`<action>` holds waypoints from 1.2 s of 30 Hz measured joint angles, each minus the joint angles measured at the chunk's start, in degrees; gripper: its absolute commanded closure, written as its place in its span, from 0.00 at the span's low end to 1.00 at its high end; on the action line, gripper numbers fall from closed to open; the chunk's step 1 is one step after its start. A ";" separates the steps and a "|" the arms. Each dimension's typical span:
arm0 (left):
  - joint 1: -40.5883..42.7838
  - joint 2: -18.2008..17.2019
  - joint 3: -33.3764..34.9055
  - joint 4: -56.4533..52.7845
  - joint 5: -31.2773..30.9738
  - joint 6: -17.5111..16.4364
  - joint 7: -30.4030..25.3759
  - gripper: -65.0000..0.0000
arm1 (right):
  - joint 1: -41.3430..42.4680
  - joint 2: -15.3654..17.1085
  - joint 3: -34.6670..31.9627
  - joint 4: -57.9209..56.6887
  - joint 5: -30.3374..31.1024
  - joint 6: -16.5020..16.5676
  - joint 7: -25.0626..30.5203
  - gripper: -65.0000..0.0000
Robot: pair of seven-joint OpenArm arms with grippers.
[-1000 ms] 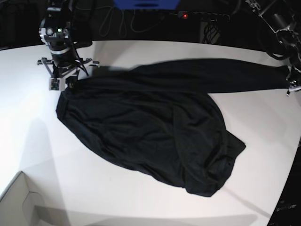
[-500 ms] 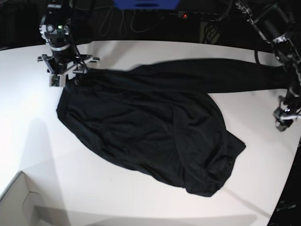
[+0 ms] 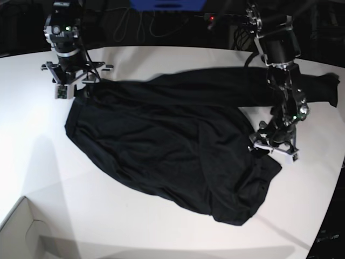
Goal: Layout the t-shirt on the table in an organized manner, then fold the t-shirt properly
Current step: 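Grasp the shirt body with the left gripper and pull it outward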
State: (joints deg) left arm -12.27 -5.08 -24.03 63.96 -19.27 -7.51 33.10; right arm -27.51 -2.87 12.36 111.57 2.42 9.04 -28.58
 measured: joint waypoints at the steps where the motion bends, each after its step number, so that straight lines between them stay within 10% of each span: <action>1: -0.42 -0.31 0.96 -0.72 0.04 0.00 -0.31 0.56 | -0.02 0.00 0.00 0.00 0.02 0.00 0.04 0.60; 10: 0.26 -0.31 3.04 0.39 0.28 -0.02 1.05 1.00 | 0.04 0.00 0.11 0.00 -0.02 0.00 -0.13 0.60; 25: 23.17 2.67 -10.60 39.45 -6.45 -0.24 1.29 1.00 | 0.70 -0.02 -0.04 -0.02 0.04 0.00 0.09 0.60; 36: 35.63 2.51 -15.23 33.73 -16.65 -0.22 1.01 1.00 | 1.60 0.02 -0.15 -0.02 0.02 0.00 0.07 0.60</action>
State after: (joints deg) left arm 23.35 -2.57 -39.27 97.69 -35.92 -7.73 34.11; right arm -25.91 -2.85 12.21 111.55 2.44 9.04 -28.51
